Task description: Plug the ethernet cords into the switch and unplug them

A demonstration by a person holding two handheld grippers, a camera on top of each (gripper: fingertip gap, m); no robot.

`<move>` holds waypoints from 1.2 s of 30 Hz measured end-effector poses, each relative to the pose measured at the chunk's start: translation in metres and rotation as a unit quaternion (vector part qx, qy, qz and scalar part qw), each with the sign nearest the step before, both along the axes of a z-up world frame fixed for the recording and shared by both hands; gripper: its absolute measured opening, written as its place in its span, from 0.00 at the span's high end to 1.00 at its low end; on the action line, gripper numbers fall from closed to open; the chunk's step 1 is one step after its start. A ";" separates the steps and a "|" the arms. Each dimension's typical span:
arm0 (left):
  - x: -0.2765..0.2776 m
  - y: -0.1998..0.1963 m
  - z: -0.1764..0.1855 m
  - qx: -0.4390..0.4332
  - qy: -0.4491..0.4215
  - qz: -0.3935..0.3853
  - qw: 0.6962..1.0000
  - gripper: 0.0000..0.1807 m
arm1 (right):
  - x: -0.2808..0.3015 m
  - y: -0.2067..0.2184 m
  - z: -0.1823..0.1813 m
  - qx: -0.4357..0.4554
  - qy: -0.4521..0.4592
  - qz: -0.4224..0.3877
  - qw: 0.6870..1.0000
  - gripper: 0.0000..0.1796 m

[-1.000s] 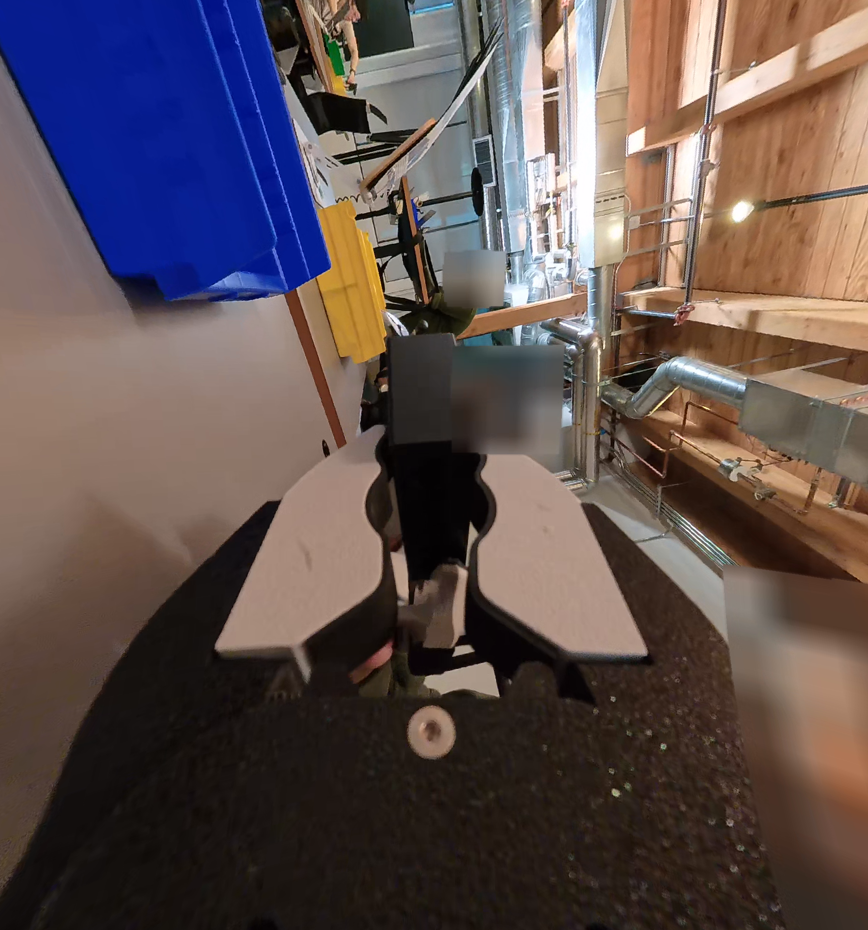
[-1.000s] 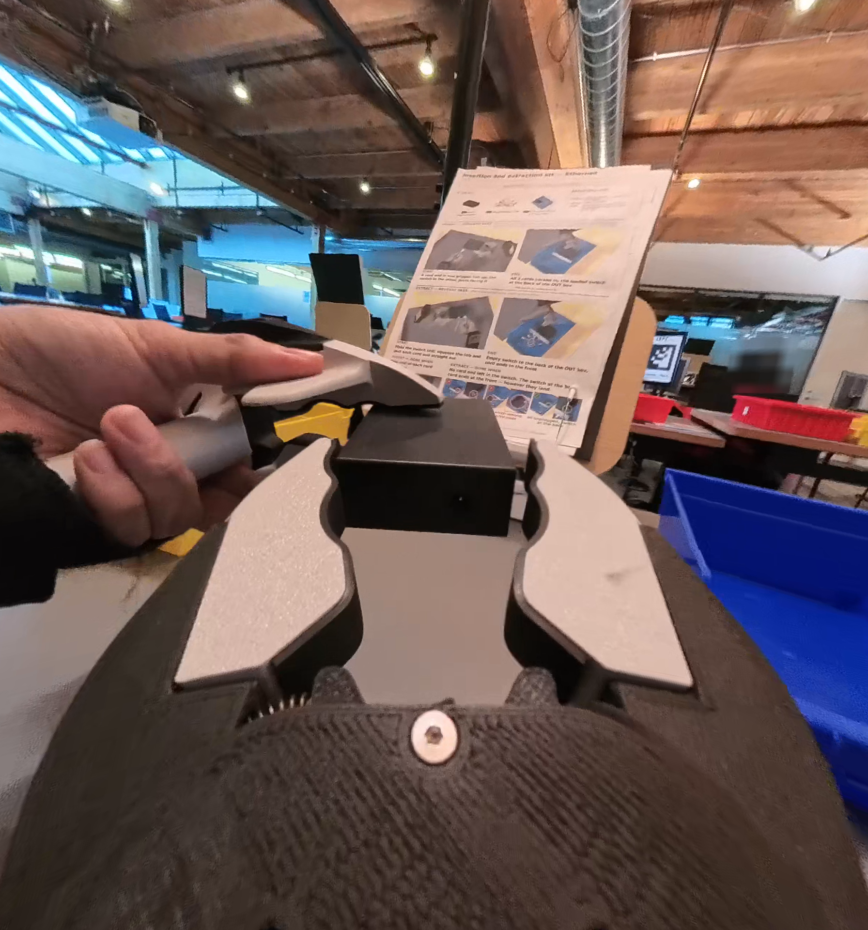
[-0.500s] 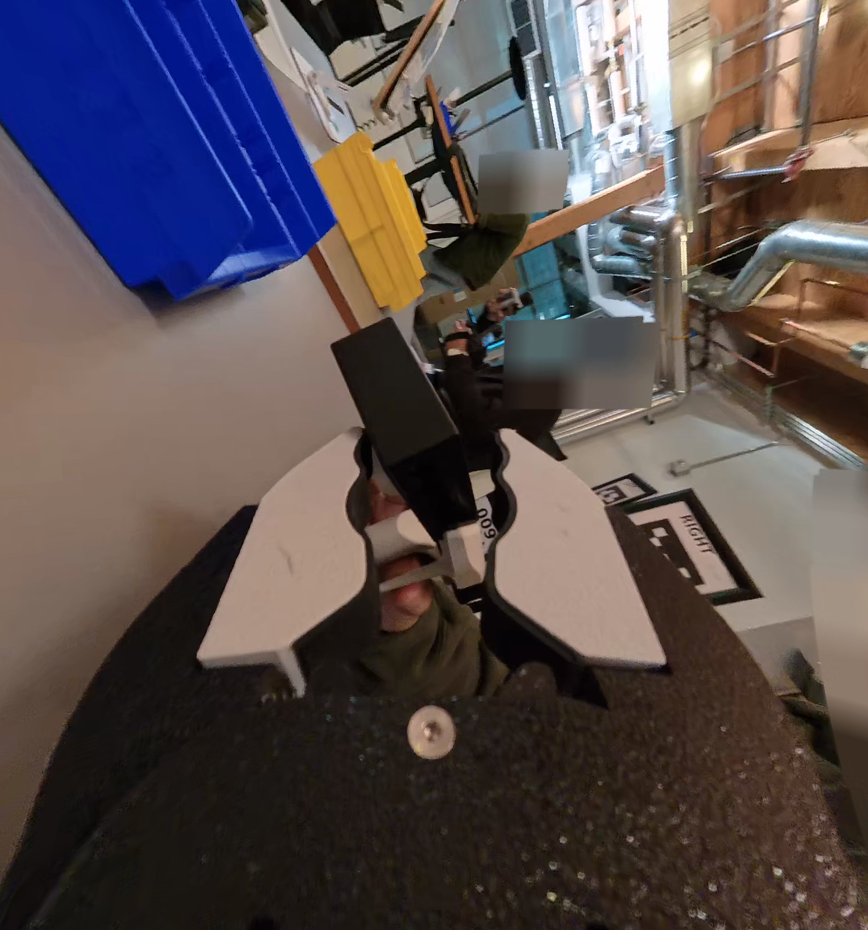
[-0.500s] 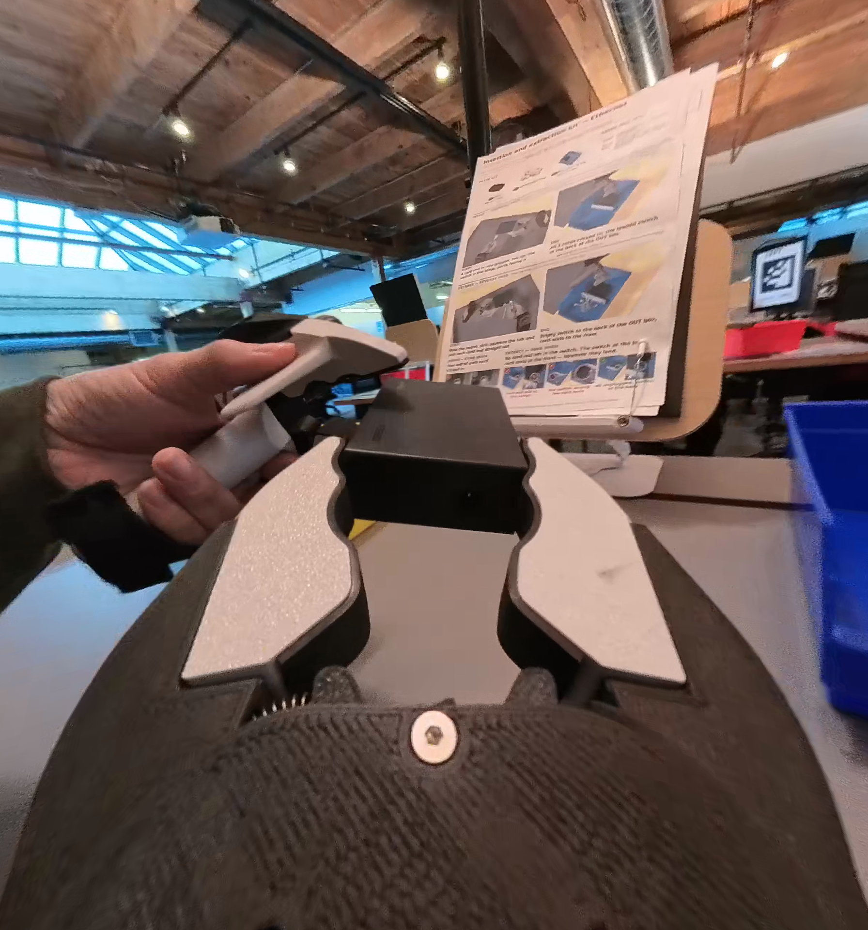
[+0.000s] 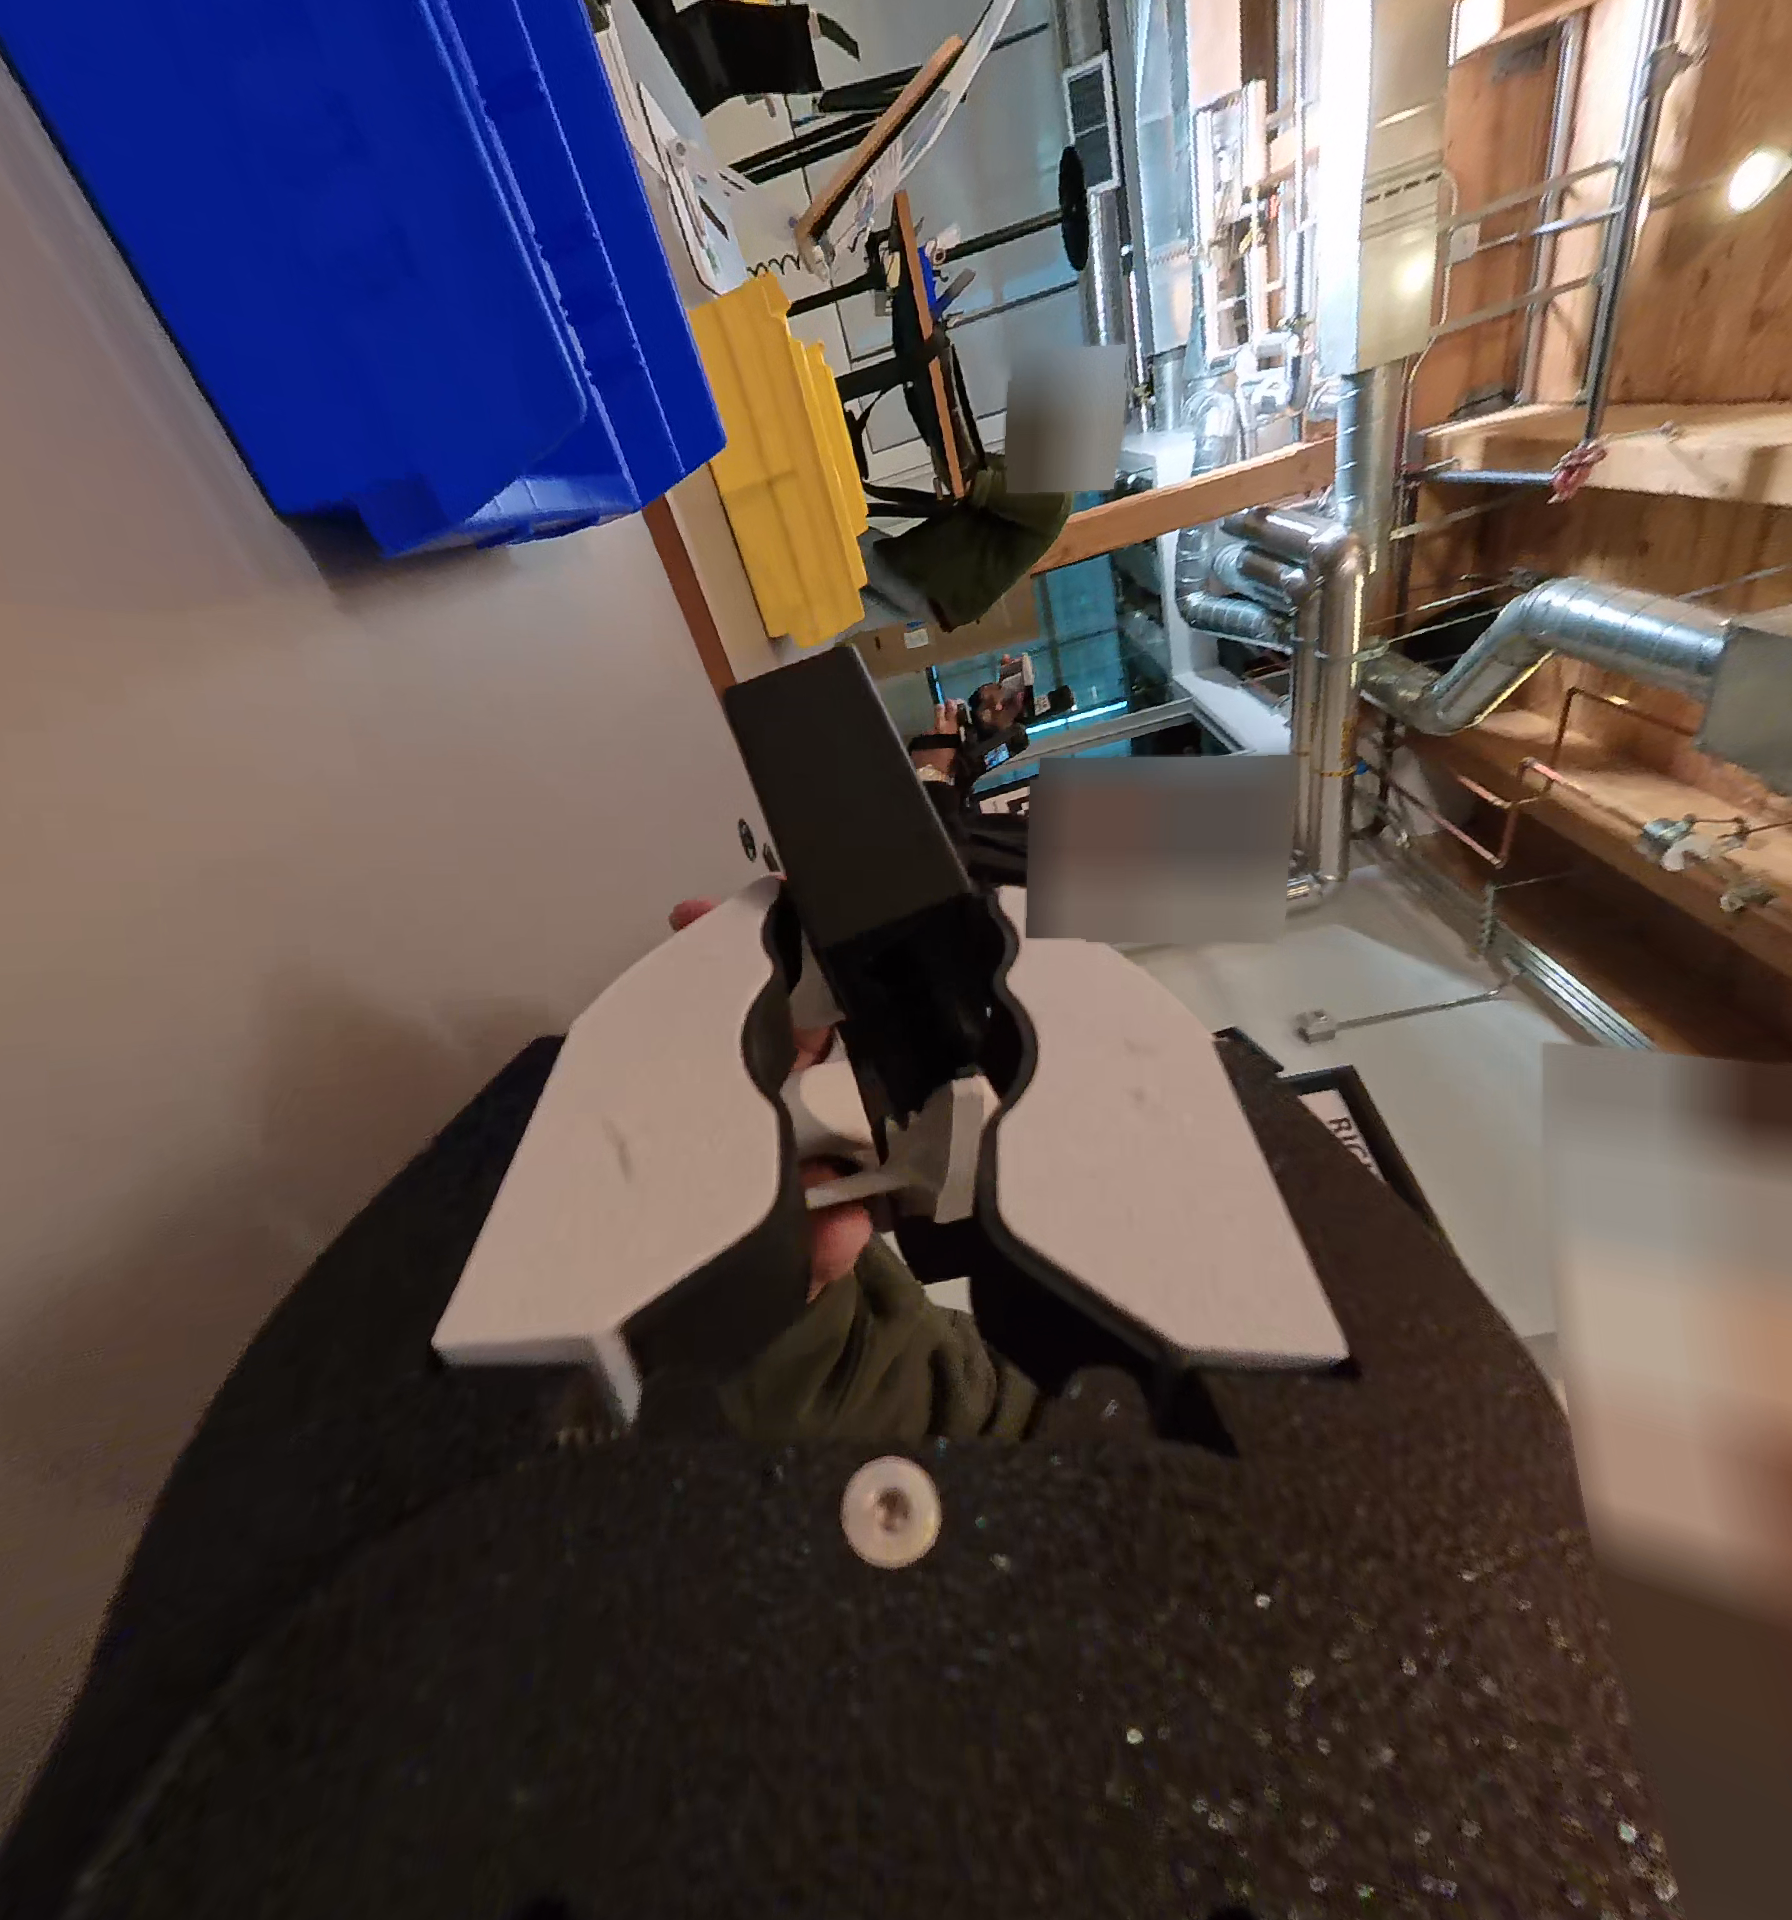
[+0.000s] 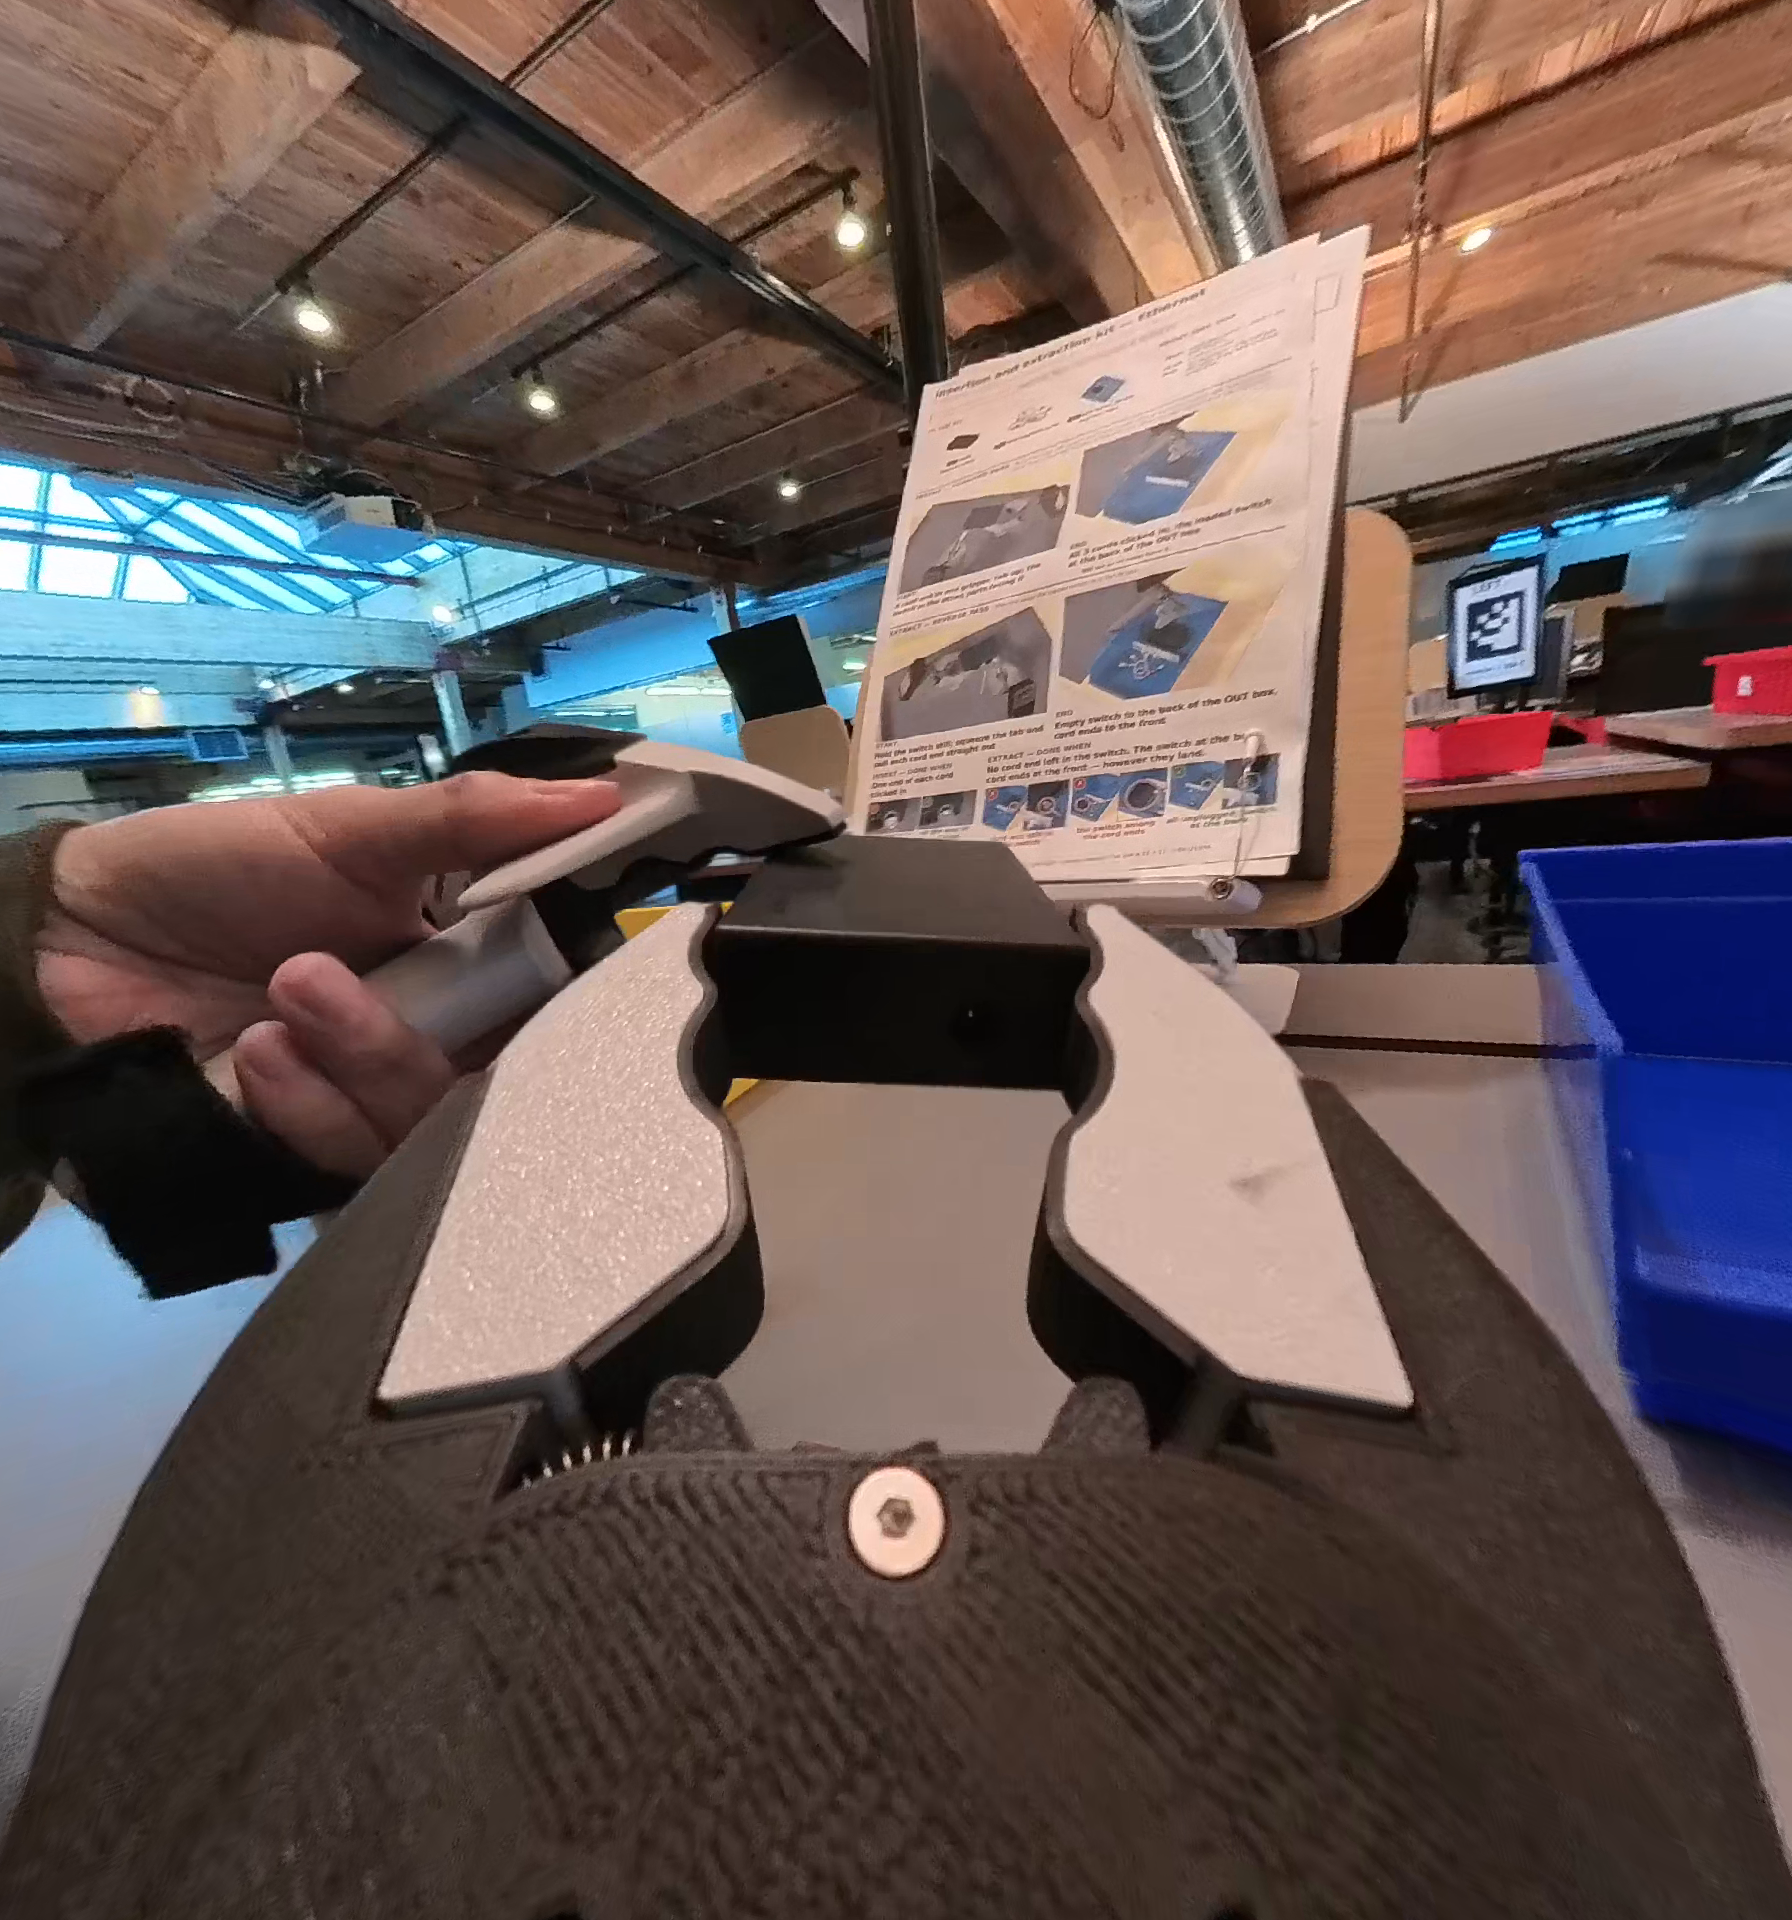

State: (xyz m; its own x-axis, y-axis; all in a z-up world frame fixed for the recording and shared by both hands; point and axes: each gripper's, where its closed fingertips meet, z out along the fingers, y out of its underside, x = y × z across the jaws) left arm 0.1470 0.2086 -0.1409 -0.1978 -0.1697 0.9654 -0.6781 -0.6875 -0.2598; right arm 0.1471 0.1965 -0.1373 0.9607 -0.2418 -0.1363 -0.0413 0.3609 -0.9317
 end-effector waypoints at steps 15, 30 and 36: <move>0.000 0.004 -0.001 0.079 -0.001 0.006 0.997 0.84 | -0.004 0.012 -0.015 -0.062 -0.009 0.009 0.998 0.63; 0.002 0.012 -0.011 0.105 0.007 0.031 0.994 0.85 | 0.000 0.017 -0.027 -0.105 -0.025 -0.025 0.994 0.64; 0.005 0.011 -0.009 0.135 -0.011 0.036 0.990 0.84 | 0.002 0.017 -0.028 -0.098 0.010 -0.018 0.995 0.64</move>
